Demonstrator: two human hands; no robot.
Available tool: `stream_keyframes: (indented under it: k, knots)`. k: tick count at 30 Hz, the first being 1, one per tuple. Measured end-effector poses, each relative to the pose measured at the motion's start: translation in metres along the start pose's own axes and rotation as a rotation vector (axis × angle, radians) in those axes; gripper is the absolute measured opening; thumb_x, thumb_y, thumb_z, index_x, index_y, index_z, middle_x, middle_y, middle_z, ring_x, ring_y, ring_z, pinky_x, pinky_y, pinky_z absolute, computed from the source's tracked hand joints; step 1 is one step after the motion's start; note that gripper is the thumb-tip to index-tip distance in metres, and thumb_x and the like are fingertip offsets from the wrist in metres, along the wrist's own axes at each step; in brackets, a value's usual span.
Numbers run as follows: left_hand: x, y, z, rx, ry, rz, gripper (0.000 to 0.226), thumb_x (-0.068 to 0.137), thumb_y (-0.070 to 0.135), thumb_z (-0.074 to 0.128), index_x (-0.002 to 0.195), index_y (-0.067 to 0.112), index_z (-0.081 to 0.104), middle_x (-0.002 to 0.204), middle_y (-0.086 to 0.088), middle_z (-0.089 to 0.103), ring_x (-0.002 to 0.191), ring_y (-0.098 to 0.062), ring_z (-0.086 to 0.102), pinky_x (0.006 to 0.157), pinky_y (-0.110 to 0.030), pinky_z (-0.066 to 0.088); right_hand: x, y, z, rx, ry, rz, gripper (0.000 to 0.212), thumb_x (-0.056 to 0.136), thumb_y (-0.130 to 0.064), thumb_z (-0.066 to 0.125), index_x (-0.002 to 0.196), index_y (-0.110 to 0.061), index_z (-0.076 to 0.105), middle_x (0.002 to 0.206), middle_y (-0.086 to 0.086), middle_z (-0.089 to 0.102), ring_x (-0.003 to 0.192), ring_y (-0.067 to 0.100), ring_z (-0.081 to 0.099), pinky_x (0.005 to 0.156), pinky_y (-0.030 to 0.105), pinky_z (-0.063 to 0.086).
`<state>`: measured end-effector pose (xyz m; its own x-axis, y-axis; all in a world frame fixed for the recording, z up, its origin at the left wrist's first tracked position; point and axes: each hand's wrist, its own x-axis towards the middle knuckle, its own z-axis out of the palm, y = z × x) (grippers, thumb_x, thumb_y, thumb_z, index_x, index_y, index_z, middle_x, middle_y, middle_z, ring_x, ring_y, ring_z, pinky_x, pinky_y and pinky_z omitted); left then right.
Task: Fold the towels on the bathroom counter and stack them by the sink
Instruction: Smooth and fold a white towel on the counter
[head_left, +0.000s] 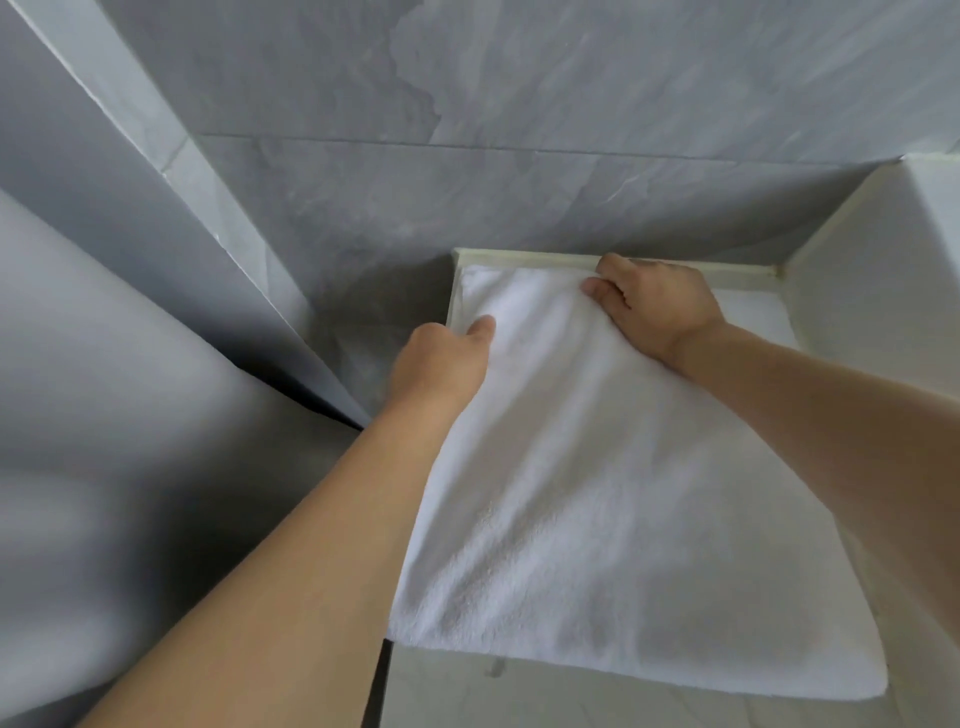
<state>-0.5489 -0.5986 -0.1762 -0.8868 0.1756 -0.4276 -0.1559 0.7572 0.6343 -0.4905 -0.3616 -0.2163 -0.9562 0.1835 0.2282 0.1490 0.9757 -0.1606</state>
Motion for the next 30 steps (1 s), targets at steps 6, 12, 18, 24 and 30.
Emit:
stream_keyframes:
  k: [6, 12, 18, 24, 30]
  knots:
    - [0.033, 0.028, -0.013, -0.408, -0.071, -0.111, 0.045, 0.097, 0.039, 0.054, 0.12, 0.001, 0.062, 0.117, -0.023, 0.066, 0.098, -0.039, 0.066, 0.083, -0.045, 0.056, -0.001, 0.001, -0.003, 0.031, 0.0, 0.016, 0.035, 0.101, -0.044, 0.04, 0.088, -0.014, 0.055, 0.085, 0.011, 0.067, 0.078, 0.036, 0.063, 0.061, 0.034, 0.039]
    - [0.029, 0.021, 0.003, 0.475, 0.232, 0.261, 0.031, 0.102, 0.031, 0.043, 0.122, 0.008, 0.045, 0.129, -0.016, 0.051, 0.117, -0.039, 0.048, 0.088, -0.045, 0.04, 0.0, -0.001, -0.004, 0.074, 0.004, 0.043, 0.038, 0.101, -0.042, 0.041, 0.084, -0.013, 0.058, 0.085, 0.011, 0.068, 0.08, 0.035, 0.063, 0.064, 0.034, 0.041]
    - [0.041, 0.036, 0.027, 0.415, 0.276, 0.219, 0.047, 0.099, 0.035, 0.049, 0.136, 0.008, 0.039, 0.141, -0.016, 0.039, 0.13, -0.037, 0.036, 0.104, -0.044, 0.031, -0.001, 0.001, -0.004, 0.09, 0.018, 0.031, 0.038, 0.101, -0.043, 0.039, 0.084, -0.014, 0.055, 0.083, 0.01, 0.067, 0.078, 0.036, 0.062, 0.062, 0.034, 0.037]
    - [0.046, 0.038, 0.045, 0.586, 0.419, 0.778, 0.034, 0.094, 0.02, 0.05, 0.126, 0.009, 0.053, 0.135, -0.013, 0.048, 0.125, -0.035, 0.043, 0.11, -0.044, 0.027, 0.001, 0.0, -0.003, 0.103, 0.036, 0.051, 0.037, 0.103, -0.042, 0.032, 0.086, -0.014, 0.048, 0.083, 0.015, 0.067, 0.077, 0.038, 0.062, 0.06, 0.036, 0.033]
    - [0.052, 0.029, 0.053, 0.558, 0.299, 0.814, 0.021, 0.099, 0.02, 0.045, 0.109, 0.007, 0.057, 0.114, -0.013, 0.055, 0.107, -0.035, 0.047, 0.102, -0.04, 0.032, -0.004, -0.002, -0.007, 0.097, 0.131, 0.238, 0.035, 0.102, -0.038, 0.036, 0.081, -0.013, 0.048, 0.082, 0.016, 0.065, 0.076, 0.039, 0.06, 0.058, 0.036, 0.03]
